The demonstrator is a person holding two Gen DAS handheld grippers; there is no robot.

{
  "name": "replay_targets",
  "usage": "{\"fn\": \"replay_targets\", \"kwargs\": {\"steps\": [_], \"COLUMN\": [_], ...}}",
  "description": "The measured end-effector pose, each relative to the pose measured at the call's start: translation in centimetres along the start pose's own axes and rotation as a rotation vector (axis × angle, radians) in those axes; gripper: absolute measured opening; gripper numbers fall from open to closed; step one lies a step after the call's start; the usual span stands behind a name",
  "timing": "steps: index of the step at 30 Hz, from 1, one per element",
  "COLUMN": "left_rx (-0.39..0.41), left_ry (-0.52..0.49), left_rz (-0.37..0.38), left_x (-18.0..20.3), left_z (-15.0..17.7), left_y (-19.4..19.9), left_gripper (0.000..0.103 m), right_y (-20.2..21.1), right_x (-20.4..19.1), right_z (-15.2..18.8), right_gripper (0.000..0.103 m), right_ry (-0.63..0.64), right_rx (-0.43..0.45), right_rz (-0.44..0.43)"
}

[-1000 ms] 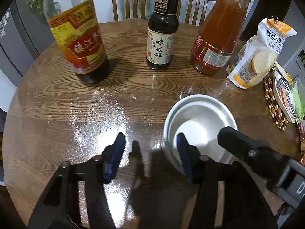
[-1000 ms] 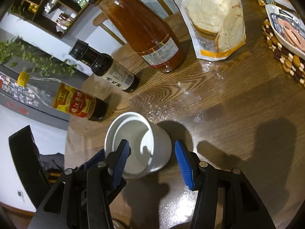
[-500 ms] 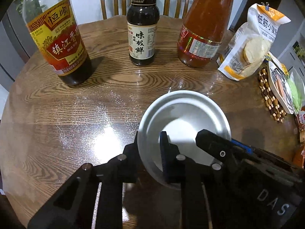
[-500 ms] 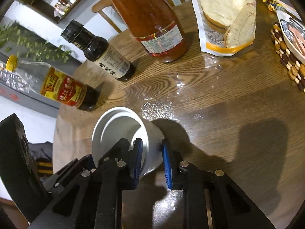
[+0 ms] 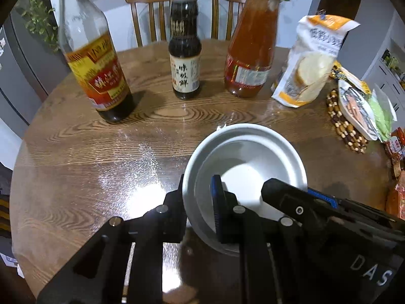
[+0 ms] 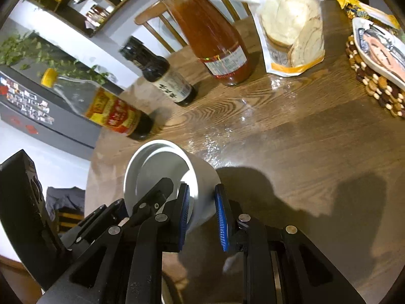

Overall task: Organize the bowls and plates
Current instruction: 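Close both grippers on the rim of the small white bowl, then lift the small white bowl with both grippers toward the nested bowls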

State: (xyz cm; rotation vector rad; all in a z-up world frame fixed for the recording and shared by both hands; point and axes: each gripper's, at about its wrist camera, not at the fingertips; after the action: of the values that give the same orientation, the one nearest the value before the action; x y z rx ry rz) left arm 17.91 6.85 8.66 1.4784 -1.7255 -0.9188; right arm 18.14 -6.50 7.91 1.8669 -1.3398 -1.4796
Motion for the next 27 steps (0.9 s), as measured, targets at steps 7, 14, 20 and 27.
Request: {"fn": "replay_targets", "kwargs": {"steps": [7,14,20,27], "left_rx": [0.054,0.114,0.148,0.158], "left_ry": [-0.035,-0.066,-0.089,-0.103], "left_rz": [-0.009,-0.018,-0.024,-0.015], "left_x": [1.0,2.2,3.2,4.3], "left_z": [1.6,3.3,5.1,7.6], "left_y": [3.0,6.2,8.7,10.4], "left_gripper": [0.016,0.016,0.014,0.013], "right_y": [3.1,6.7,9.2,11.3], "right_x": [-0.6,-1.3,-1.4,-0.9], "right_z": [2.5,5.1,7.3,10.0], "right_gripper": [0.023,0.023,0.023,0.023], "right_ry": [0.002,0.005,0.008,0.01], "right_rx": [0.037,0.092,0.124,0.148], "right_rz": [-0.018,-0.034,-0.032,-0.025]}}
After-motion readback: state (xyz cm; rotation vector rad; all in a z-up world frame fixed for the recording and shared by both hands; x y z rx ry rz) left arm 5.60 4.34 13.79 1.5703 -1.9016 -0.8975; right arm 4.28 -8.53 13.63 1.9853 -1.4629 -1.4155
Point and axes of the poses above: each gripper's, at about its wrist camera, not at the fingertips, and y roughly against the way its jaws point, x to its right, z to its underside, and after that the axes turned 1 degree about z, right-handed
